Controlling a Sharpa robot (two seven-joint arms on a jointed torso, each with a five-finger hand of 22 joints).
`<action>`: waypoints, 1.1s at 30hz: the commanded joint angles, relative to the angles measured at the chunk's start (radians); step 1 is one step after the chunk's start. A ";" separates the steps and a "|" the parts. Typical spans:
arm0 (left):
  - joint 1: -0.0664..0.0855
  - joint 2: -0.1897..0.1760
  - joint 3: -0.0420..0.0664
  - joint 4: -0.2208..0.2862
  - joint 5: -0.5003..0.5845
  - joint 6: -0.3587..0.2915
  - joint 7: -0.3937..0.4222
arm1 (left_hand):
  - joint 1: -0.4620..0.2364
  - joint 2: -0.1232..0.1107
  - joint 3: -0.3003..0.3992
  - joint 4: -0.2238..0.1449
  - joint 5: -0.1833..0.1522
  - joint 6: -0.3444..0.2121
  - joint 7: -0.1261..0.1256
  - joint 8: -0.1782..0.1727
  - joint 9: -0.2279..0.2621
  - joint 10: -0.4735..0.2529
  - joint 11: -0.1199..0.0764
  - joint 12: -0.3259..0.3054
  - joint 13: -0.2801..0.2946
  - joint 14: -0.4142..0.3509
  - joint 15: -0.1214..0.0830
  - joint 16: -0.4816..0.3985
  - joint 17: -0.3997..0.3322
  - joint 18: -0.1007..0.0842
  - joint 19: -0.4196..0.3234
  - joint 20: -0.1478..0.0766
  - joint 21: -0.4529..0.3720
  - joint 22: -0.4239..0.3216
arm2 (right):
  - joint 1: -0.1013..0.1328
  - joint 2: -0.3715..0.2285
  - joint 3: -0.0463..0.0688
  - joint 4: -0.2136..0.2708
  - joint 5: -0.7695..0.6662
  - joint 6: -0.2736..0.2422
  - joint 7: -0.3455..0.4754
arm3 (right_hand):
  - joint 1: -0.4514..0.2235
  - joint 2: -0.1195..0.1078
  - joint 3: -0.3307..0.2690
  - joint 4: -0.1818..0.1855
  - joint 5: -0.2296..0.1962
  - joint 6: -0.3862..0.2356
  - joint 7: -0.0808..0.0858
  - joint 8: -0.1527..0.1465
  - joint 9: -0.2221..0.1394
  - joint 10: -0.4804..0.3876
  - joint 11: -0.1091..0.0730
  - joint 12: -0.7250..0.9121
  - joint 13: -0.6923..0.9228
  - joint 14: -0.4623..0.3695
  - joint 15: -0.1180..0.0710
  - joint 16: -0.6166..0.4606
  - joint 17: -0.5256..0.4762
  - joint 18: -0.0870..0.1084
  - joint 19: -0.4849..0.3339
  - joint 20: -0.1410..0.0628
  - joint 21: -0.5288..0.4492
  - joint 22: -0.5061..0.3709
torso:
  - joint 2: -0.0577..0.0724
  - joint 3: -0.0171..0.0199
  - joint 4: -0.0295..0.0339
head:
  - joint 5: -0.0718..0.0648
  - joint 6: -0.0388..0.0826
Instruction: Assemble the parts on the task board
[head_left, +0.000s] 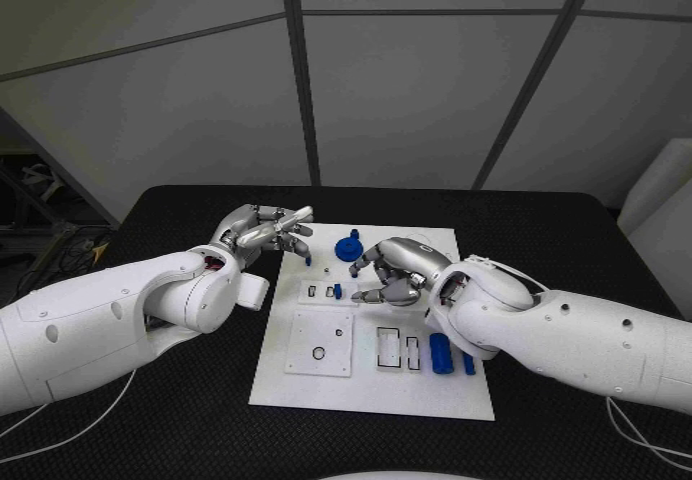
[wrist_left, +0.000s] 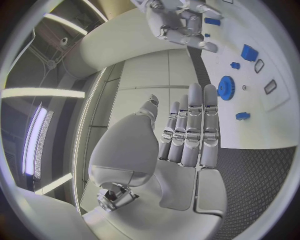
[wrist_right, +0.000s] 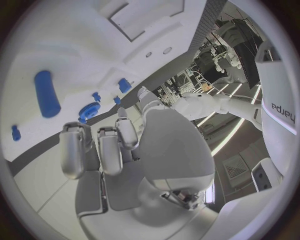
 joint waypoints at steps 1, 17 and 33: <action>0.007 0.000 0.001 -0.007 -0.251 0.096 -0.179 | -0.011 0.007 -0.009 0.002 0.002 0.033 -0.024 0.020 0.011 0.059 -0.028 0.056 0.040 0.083 -0.031 0.198 0.166 -0.005 0.061 -0.032 0.100 0.074 | 0.017 -0.030 0.009 0.024 0.180 -0.024 0.129 | 0.027 0.009 0.008 0.004 0.003 0.013 -0.010 0.014 0.007 -0.056 -0.006 -0.075 -0.063 0.036 -0.002 -0.055 0.009 0.028 -0.070 -0.005 -0.059 0.016 | -0.010 0.0044 -0.0048 | 0.004 0.001; 0.108 0.112 -0.010 -0.106 -0.787 0.401 -0.692 | -0.145 0.054 -0.156 0.130 0.002 0.032 -0.092 0.203 0.203 0.107 -0.090 0.916 0.897 0.147 -0.090 0.937 0.976 -0.126 0.315 -0.097 0.839 0.994 | 0.125 -0.141 0.026 0.001 0.526 -0.083 0.189 | 0.084 0.000 0.096 0.038 0.077 0.087 -0.026 0.040 0.023 -0.231 -0.022 -0.705 -0.676 -0.160 -0.015 -0.901 -0.717 0.145 -0.445 -0.019 -0.706 -0.656 | -0.036 0.0220 -0.0118 | 0.023 -0.009; 0.174 0.240 -0.083 -0.187 -0.910 0.546 -0.749 | -0.154 0.072 -0.224 0.164 -0.002 0.014 -0.096 0.252 0.273 0.125 -0.096 0.982 0.984 0.148 -0.094 0.935 0.985 -0.135 0.335 -0.098 0.876 1.057 | 0.135 -0.135 0.027 -0.023 0.558 -0.089 0.185 | 0.074 -0.027 0.141 0.053 0.075 0.119 -0.017 0.005 0.016 -0.120 -0.011 -0.972 -0.952 -0.108 0.004 -1.212 -0.841 0.143 -0.401 -0.001 -0.893 -0.784 | -0.033 0.0208 -0.0117 | 0.020 -0.022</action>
